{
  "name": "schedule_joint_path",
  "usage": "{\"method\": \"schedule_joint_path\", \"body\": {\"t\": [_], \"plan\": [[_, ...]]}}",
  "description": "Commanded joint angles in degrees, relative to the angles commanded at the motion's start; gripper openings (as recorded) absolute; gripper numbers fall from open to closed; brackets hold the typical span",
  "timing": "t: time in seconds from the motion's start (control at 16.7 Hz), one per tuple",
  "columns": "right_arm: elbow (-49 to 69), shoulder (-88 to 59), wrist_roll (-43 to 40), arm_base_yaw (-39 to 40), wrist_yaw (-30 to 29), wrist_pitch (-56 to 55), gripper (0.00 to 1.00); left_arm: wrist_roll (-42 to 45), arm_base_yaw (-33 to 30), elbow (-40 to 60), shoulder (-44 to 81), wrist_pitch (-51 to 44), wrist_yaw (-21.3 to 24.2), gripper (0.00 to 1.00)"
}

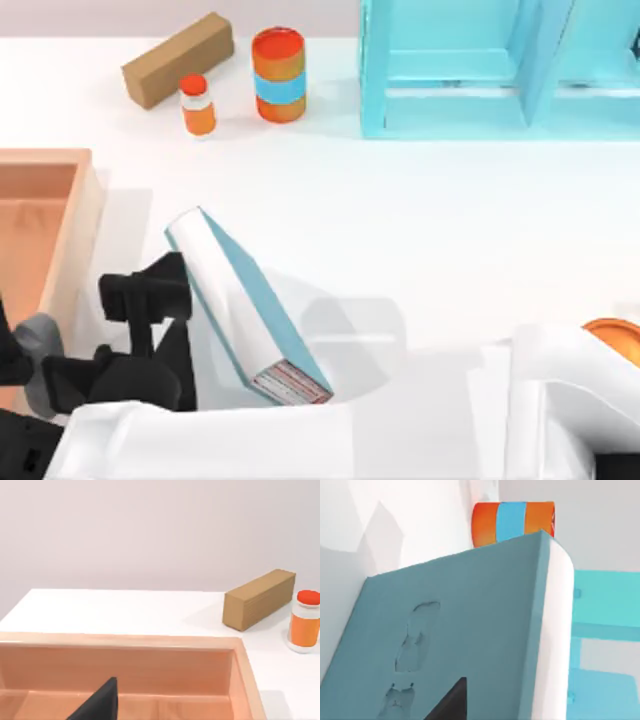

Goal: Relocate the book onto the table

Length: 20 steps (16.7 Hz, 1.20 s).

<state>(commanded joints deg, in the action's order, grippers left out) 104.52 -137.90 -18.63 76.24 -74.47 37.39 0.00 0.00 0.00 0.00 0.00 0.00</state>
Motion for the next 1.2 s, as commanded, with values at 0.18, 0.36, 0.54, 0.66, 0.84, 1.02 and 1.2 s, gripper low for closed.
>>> {"method": "schedule_joint_path", "body": {"t": [0.18,0.36,0.54,0.66,0.84,1.02,1.2], "plan": [[0.00,0.00,0.00,0.00,0.00,0.00,1.00,0.00,0.00,0.00,0.00,0.00,0.00,1.00],[0.00,0.00,0.00,0.00,0.00,0.00,1.00,0.00,0.00,0.00,0.00,0.00,0.00,1.00],[-0.25,0.63,0.11,0.52,-0.03,0.01,1.00,0.00,0.00,0.00,0.00,0.00,0.00,1.00],[0.89,-0.11,1.88,2.22,-0.17,1.86,1.00,0.00,0.00,0.00,0.00,0.00,0.00,1.00],[4.89,-2.69,8.88,7.50,-0.48,9.15,1.00,0.00,0.00,0.00,0.00,0.00,0.00,1.00],[10.66,-6.26,20.72,13.65,-0.43,21.73,1.00,0.00,0.00,0.00,0.00,0.00,0.00,1.00],[17.12,-10.01,34.61,18.32,0.14,39.00,1.00,0.00,0.00,0.00,0.00,0.00,0.00,1.00]]}}
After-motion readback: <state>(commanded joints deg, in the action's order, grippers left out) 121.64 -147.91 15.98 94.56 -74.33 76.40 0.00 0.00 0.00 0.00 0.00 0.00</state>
